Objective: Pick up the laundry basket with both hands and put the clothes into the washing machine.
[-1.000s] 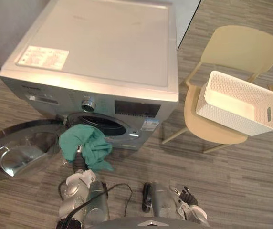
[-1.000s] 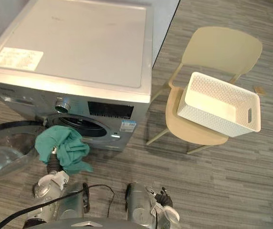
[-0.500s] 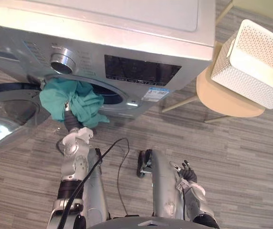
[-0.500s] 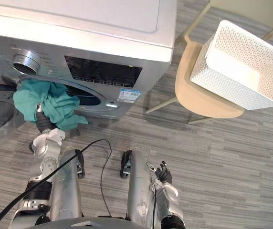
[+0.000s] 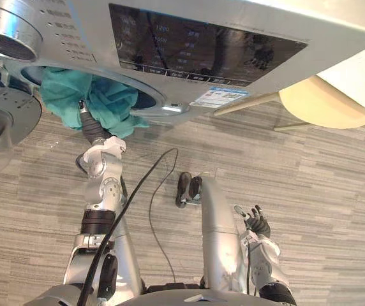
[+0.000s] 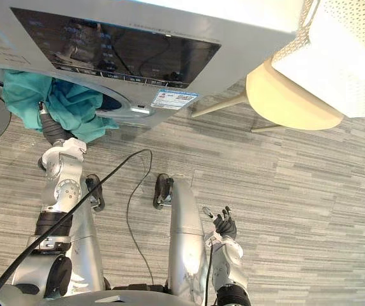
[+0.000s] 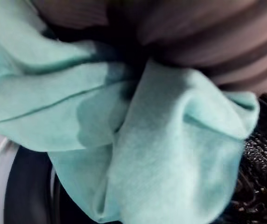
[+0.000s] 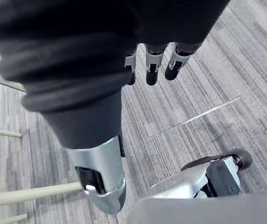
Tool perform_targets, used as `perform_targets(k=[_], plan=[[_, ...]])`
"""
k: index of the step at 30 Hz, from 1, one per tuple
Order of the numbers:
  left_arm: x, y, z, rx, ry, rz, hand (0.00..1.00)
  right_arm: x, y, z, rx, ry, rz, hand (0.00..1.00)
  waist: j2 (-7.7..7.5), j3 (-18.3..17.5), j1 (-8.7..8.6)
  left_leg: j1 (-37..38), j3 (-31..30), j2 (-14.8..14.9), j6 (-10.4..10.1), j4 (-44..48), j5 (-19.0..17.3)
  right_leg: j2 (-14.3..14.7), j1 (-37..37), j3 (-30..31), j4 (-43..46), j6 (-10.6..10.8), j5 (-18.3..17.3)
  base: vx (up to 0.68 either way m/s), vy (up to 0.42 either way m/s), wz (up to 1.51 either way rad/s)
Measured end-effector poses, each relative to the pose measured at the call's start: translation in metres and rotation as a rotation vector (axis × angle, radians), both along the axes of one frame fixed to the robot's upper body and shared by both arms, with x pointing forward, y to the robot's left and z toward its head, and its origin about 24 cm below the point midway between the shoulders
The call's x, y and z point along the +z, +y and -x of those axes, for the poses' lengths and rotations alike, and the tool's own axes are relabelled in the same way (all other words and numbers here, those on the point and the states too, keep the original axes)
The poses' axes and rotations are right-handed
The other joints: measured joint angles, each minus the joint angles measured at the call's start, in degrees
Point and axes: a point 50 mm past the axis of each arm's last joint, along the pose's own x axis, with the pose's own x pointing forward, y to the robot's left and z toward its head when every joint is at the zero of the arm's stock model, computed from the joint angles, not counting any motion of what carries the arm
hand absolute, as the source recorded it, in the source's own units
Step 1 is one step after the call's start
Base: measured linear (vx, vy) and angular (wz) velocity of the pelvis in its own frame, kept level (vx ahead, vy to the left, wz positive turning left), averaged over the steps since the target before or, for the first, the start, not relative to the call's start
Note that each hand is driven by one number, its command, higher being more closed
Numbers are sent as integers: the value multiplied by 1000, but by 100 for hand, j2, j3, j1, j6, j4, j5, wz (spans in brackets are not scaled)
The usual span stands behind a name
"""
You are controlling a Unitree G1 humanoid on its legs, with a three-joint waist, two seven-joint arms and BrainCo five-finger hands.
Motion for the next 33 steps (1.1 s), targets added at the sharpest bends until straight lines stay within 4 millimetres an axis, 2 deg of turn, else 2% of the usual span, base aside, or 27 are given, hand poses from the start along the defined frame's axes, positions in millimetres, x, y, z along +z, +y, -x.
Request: perform_targets(k=[4,9,13,17,19,25,26,28,30,31,33], plan=[[21,-10,-11,-21,-48,32,100,0,0,0,-11,7,3,0,-32,18,-43,-265,-75,15,-22,22,13,7,-208,-75,-3,-13,8,-23,-60,-3],[55,-27,-27,-54,-107,57,100,2,7,-3,-25,-9,-29,0,-214,144,-105,-464,-74,106,-33,45,19,71,-401,-96,-21,-36,30,-29,-59,-9],[78,-36,-40,-79,-125,77,100,4,11,-5,-24,-27,-47,0,-286,181,-192,-672,-51,172,-33,130,18,106,-616,-91,32,-46,56,-41,-42,-13],[123,-39,-51,-110,-190,117,100,9,14,-7,-28,-63,-67,0,-333,262,-242,-953,17,289,-27,293,16,156,-945,-39,140,-50,122,-59,-31,-17],[148,-34,-55,-110,-227,131,100,8,15,-7,-32,-62,-78,0,-388,290,-248,-1058,122,373,-13,349,8,211,-1150,64,167,-41,216,-66,-14,-31],[179,-18,-61,-68,-238,97,100,6,14,-5,-57,-60,-113,0,-389,291,-296,-1217,265,502,23,450,-8,313,-1418,229,149,-9,411,-55,9,-23],[191,-15,-61,-54,-248,92,100,5,15,-4,-69,-61,-124,0,-389,291,-316,-1275,289,529,41,491,-7,338,-1487,262,149,8,461,-53,9,-15],[206,-11,-58,-30,-273,102,100,4,15,-2,-105,-68,-160,0,-390,291,-348,-1350,339,552,78,518,1,382,-1594,318,149,28,514,-46,7,-16],[234,-3,-49,20,-322,122,100,2,14,0,-142,-72,-192,0,-396,294,-403,-1450,448,573,133,546,12,403,-1786,457,148,63,615,-35,14,-21],[242,-1,-46,31,-340,124,100,2,13,1,-147,-72,-197,0,-396,294,-424,-1473,464,585,141,566,8,406,-1817,481,148,70,633,-25,25,-25],[261,18,-36,98,-389,103,100,0,12,4,-168,-69,-203,0,-396,294,-533,-1494,550,667,203,641,-27,460,-1889,555,153,96,695,-25,27,-25]])
